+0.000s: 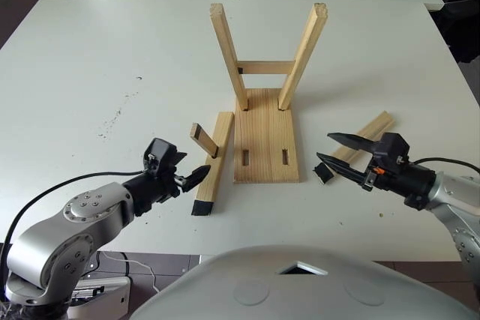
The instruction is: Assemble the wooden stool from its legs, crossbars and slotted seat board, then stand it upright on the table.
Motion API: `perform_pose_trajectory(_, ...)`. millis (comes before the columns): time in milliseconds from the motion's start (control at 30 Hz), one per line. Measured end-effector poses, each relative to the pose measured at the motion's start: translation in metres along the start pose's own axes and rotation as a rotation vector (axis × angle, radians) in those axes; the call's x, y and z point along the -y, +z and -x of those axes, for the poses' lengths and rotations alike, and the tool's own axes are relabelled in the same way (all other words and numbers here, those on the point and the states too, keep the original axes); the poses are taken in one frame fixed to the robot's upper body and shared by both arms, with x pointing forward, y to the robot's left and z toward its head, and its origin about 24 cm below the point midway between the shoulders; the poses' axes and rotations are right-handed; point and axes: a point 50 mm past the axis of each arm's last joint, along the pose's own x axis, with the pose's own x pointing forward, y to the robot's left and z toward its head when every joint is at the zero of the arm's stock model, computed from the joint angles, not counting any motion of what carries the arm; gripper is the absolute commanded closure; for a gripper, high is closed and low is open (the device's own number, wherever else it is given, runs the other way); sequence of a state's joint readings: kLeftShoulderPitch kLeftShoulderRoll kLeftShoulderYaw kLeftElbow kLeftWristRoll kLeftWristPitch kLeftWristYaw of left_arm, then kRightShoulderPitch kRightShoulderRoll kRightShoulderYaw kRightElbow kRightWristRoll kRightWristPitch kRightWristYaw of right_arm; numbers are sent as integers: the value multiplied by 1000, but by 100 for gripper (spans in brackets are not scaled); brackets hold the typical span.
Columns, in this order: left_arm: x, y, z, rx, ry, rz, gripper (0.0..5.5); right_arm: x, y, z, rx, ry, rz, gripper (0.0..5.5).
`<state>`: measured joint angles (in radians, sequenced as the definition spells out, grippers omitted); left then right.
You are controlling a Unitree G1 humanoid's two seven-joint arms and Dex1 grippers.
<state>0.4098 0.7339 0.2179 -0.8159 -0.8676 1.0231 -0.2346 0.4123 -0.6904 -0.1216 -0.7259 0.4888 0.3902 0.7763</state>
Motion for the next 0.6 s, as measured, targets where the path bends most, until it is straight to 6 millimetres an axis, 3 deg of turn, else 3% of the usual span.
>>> perform_pose_trajectory(67,-1,2,-3,-6,-7,-1,90,0,1,-3,12,-1,2,317)
perform_pose_trajectory(400,9,-9,-8,-114,-151,79,90,8,0,-12,22,7,34,317)
perform_pose_trajectory(600,1,-17,-17,-148,-135,94,90,12,-2,-17,23,20,50,317)
